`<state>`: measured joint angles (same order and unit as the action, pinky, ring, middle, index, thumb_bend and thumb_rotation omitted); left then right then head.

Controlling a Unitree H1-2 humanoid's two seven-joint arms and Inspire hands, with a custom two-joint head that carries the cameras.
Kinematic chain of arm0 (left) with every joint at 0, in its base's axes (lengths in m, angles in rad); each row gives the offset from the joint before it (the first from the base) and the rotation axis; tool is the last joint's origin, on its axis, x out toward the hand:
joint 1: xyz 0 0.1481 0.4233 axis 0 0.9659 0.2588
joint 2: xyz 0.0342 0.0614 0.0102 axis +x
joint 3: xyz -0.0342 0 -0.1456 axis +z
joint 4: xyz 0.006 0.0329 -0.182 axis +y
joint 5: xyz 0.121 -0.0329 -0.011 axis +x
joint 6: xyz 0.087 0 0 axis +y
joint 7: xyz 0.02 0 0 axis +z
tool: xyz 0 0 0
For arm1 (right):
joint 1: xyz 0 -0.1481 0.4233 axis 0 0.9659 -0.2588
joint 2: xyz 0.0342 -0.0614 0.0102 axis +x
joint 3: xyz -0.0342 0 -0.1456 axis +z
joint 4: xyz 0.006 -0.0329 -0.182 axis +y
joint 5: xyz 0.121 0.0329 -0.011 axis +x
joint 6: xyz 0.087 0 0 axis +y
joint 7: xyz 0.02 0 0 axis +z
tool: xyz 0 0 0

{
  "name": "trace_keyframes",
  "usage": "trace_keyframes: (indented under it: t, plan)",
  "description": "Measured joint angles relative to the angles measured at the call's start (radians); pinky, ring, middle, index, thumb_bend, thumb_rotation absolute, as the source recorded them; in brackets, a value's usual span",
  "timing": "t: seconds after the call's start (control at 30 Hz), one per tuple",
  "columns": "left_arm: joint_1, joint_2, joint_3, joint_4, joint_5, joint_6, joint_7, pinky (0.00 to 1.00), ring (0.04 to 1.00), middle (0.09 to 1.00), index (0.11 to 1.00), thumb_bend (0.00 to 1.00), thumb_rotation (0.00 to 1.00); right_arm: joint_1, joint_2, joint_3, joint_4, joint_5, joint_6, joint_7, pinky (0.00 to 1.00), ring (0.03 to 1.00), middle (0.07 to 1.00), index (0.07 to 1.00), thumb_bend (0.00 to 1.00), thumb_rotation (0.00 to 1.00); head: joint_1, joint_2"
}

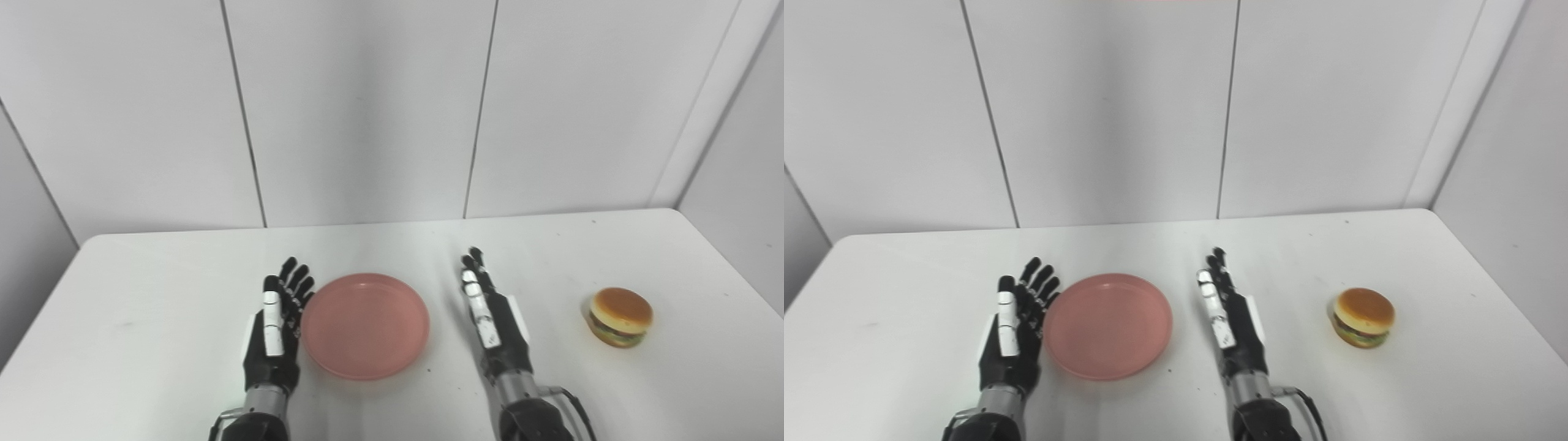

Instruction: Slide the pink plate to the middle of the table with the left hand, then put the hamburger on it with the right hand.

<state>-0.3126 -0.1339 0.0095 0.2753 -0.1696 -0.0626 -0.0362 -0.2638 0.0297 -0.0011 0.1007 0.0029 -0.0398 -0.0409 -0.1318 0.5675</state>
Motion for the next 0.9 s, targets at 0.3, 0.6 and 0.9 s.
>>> trace_keyframes:
  t: [0.3,0.6,0.9]
  plan:
    - [0.006,0.012,-0.015,-0.003,0.011,-0.001,-0.012,0.94,0.95,0.952,0.942,0.79,1.0,-0.021,0.006,0.005,0.002,-0.025,0.0,-0.022,1.0,0.999,0.976,0.998,0.56,0.92,0.008,-0.003]
    - [-0.009,0.005,-0.027,0.04,0.066,-0.05,0.013,0.98,0.967,0.979,0.973,0.74,1.0,-0.027,-0.047,0.005,0.031,-0.057,-0.056,-0.014,1.0,0.977,0.955,0.97,0.63,0.83,0.032,-0.027]
    - [-0.053,-0.014,-0.036,0.126,0.112,-0.129,0.049,1.0,1.0,1.0,1.0,0.7,1.0,-0.063,-0.319,-0.003,-0.035,-0.226,-0.108,0.041,0.8,0.862,0.878,0.909,0.68,0.7,0.11,-0.054]
